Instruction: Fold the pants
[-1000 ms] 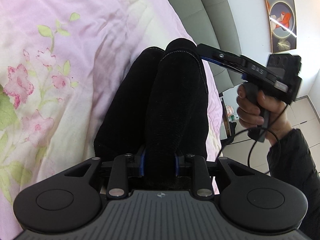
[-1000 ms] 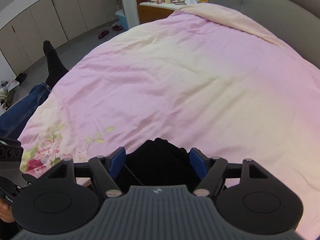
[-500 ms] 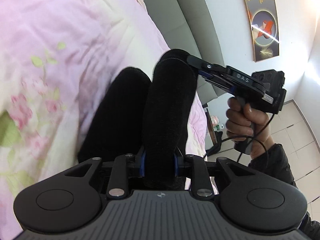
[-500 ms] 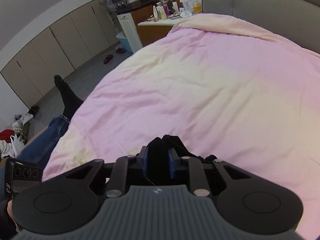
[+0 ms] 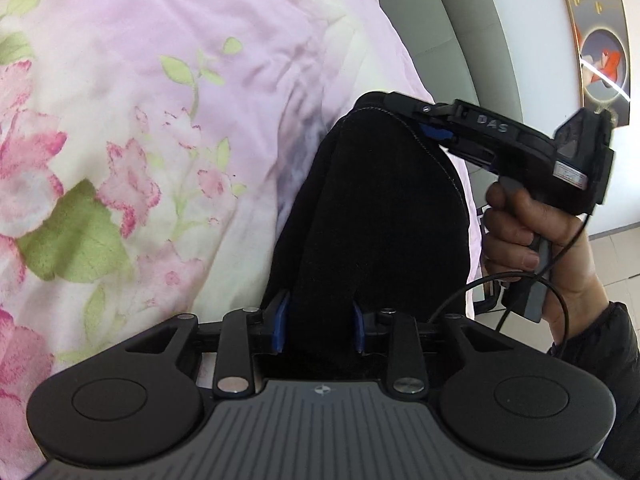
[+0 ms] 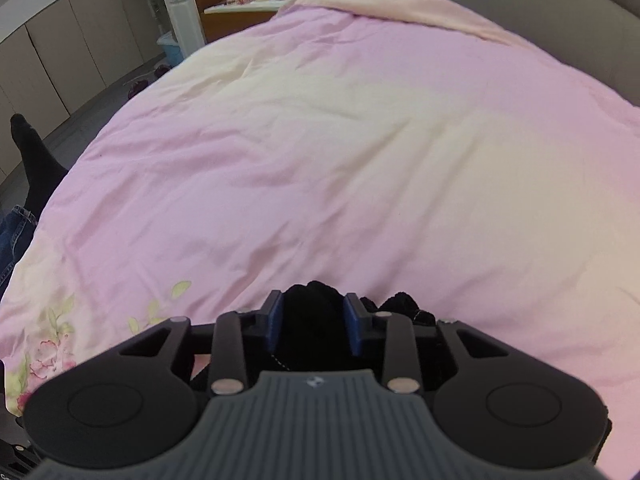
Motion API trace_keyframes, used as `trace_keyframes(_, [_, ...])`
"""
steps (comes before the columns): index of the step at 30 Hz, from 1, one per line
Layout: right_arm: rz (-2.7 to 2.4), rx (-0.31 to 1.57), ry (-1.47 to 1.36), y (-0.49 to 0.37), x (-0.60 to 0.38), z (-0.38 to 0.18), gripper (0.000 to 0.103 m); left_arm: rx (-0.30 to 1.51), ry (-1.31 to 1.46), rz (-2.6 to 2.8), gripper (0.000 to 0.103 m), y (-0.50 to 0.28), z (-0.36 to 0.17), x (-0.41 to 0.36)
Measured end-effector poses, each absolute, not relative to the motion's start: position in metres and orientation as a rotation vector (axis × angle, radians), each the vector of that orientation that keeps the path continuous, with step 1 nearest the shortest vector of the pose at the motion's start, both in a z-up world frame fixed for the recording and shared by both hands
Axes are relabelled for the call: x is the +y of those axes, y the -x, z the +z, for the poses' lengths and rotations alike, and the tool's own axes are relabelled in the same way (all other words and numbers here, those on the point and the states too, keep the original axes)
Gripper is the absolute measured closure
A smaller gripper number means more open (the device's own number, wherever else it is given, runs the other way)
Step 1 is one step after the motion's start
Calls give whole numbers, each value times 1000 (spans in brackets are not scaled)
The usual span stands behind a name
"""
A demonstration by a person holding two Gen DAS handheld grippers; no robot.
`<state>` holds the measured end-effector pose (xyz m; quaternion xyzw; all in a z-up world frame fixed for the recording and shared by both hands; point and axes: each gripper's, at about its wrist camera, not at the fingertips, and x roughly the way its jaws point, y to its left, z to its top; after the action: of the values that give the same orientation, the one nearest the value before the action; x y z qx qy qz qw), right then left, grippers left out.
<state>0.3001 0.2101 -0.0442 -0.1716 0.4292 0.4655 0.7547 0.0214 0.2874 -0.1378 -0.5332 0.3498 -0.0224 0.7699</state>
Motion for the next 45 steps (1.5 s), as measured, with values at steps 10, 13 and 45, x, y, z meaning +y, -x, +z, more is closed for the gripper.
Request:
trace_keyframes(10, [680, 752, 157, -262, 88, -8, 71, 756, 1131, -25, 63, -19, -137, 284])
trace_keyframes(13, [586, 786, 91, -260, 72, -27, 70, 758, 1116, -14, 62, -20, -131, 280])
trace_keyframes(45, [518, 829, 170, -186, 51, -63, 58, 759, 1035, 29, 54, -25, -118, 264])
